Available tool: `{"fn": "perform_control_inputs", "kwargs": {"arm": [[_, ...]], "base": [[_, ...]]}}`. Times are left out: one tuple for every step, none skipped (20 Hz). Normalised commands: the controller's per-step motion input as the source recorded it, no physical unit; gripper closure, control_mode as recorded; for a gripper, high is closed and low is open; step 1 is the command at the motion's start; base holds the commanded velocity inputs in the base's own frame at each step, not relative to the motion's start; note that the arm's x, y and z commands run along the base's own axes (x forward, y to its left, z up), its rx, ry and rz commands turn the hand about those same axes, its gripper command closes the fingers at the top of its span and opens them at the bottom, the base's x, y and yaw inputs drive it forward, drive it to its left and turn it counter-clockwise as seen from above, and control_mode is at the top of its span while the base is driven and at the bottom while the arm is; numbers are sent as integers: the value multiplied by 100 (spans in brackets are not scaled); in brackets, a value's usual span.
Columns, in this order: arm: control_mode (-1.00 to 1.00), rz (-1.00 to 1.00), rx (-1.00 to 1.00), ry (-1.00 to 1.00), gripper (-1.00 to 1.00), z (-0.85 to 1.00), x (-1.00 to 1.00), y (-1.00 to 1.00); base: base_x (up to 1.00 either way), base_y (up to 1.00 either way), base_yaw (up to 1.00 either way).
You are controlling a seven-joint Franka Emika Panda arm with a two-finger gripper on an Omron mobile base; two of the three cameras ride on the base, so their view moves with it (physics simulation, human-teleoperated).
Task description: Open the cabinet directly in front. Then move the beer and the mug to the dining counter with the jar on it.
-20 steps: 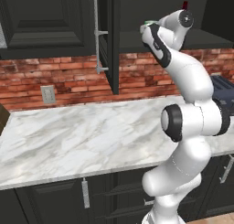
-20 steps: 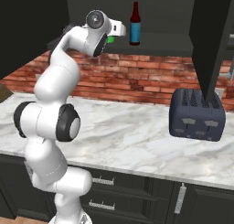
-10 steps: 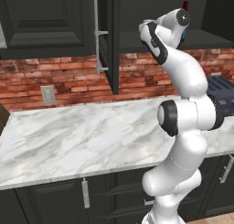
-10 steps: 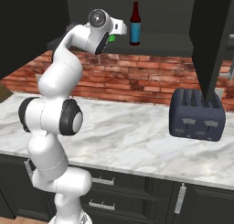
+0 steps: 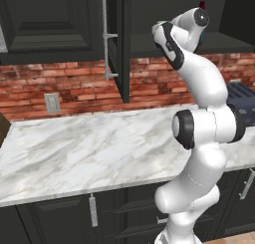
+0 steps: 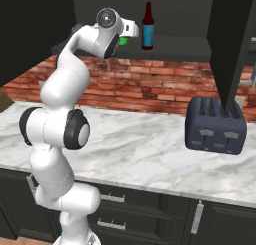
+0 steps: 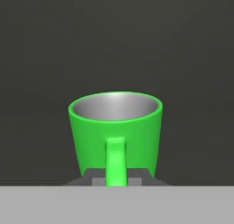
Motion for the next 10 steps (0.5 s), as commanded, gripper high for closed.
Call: {"fn": "perform_control_inputs", "kwargs": {"arm": [[-100, 0, 0, 0, 100, -11, -64, 0], [-100, 3, 0, 0, 100, -15, -78, 0], [-100, 5, 0, 0, 100, -15, -89, 0], [-100, 7, 0, 0, 100, -15, -97, -2], [-100, 9, 0, 0, 100, -14, -100, -6], [-100, 10, 0, 0, 100, -15, -100, -8], [-100, 11, 0, 0, 100, -15, -100, -8], [-100, 12, 0, 0, 100, -12, -100, -8], [-100, 13, 0, 0, 100, -14, -100, -6], [-100, 14, 0, 0, 100, -16, -100, -7]], "base": [[0, 0, 0], [0, 0, 0], [0, 0, 0], [0, 0, 0], [0, 0, 0], [0, 0, 0], [0, 0, 0], [0, 0, 0], [0, 0, 0], [0, 0, 0]]}}
